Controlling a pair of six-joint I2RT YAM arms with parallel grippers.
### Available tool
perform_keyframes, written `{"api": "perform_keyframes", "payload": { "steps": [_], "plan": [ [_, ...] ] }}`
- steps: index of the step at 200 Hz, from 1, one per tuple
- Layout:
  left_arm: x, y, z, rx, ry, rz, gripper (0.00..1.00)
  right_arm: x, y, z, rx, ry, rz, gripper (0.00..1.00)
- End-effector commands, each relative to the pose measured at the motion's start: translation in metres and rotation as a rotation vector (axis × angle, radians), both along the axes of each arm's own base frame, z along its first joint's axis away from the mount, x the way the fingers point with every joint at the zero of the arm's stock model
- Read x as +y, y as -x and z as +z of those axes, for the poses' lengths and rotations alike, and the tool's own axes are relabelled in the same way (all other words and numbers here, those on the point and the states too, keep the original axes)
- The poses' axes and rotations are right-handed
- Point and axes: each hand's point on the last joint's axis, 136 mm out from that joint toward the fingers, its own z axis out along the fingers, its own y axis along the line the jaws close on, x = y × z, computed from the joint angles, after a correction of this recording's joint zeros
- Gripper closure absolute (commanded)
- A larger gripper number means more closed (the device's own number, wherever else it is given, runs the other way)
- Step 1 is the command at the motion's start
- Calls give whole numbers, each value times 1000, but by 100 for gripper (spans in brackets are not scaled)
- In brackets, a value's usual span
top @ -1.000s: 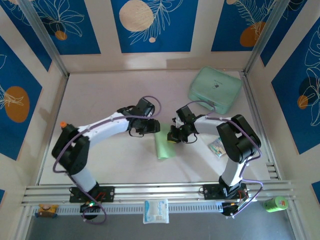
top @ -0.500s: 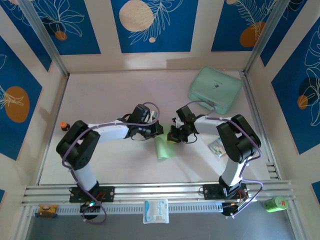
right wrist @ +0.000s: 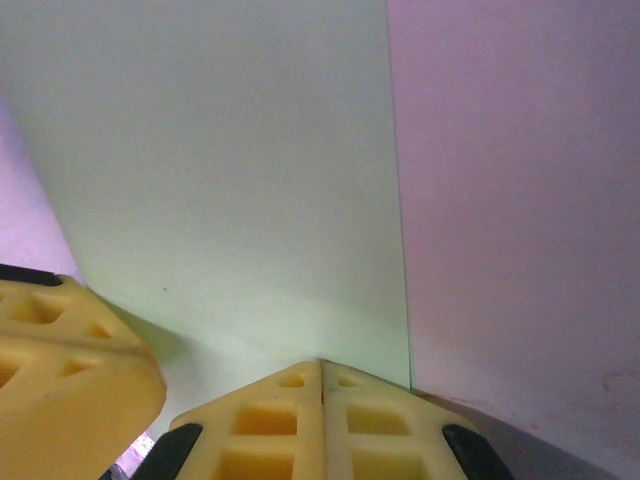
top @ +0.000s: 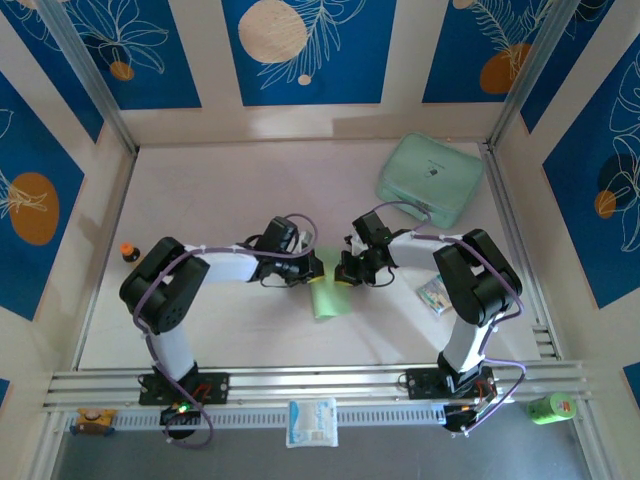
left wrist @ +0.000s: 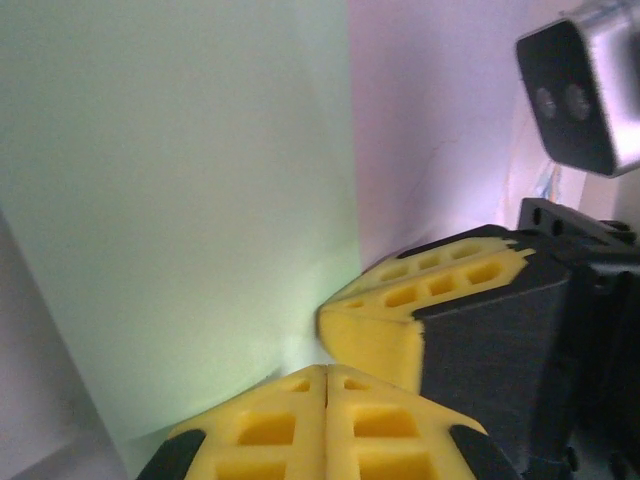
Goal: Fold a paper plane with a square sheet of paper (pick it up from the middle)
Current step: First fold the square sheet of paper in half at the center of the table.
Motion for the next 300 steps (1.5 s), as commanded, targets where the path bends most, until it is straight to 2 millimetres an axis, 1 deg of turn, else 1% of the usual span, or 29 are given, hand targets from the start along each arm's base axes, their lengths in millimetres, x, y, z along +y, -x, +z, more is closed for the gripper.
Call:
{"api": "perform_keyframes", "payload": {
  "steps": [1,49,71,83,98,142,154,176,197,213,235,256,267,274,300],
  "plan": [
    [9,-1,-12,9,-7,8,100,-41,21,-41,93,202,-53,100],
    [19,9,-33,39,-31,5,100,-41,21,-42,98,202,-61,100],
    [33,19,-52,56,-104,1,100,-42,22,-42,101,206,-63,100],
    [39,22,-58,64,-124,3,100,-42,22,-42,100,207,-63,100],
    [39,20,-53,56,-112,6,100,-43,22,-42,100,208,-64,100],
    [17,-7,-3,-19,-42,-18,100,-44,22,-42,98,210,-65,100],
    [13,-13,4,-29,-27,-22,100,-44,22,-42,98,210,-67,100],
    [12,-22,1,-25,-18,-18,100,-44,22,-41,98,206,-67,100],
    [15,-25,-17,23,-21,-14,100,-45,22,-42,98,208,-70,100],
    [16,-23,-25,43,-11,-15,100,-45,22,-41,98,206,-70,100],
    [27,-17,-42,69,-53,-5,100,-44,22,-41,96,202,-72,100],
    [33,-15,-52,83,-65,4,100,-45,22,-41,96,200,-71,100],
    [33,-17,-50,83,-54,6,100,-45,22,-41,97,200,-73,100],
    [32,-20,-45,78,-42,8,100,-45,22,-41,97,200,-74,100],
    [23,-36,-18,25,6,2,100,-46,23,-41,98,203,-75,100]
  ]
}}
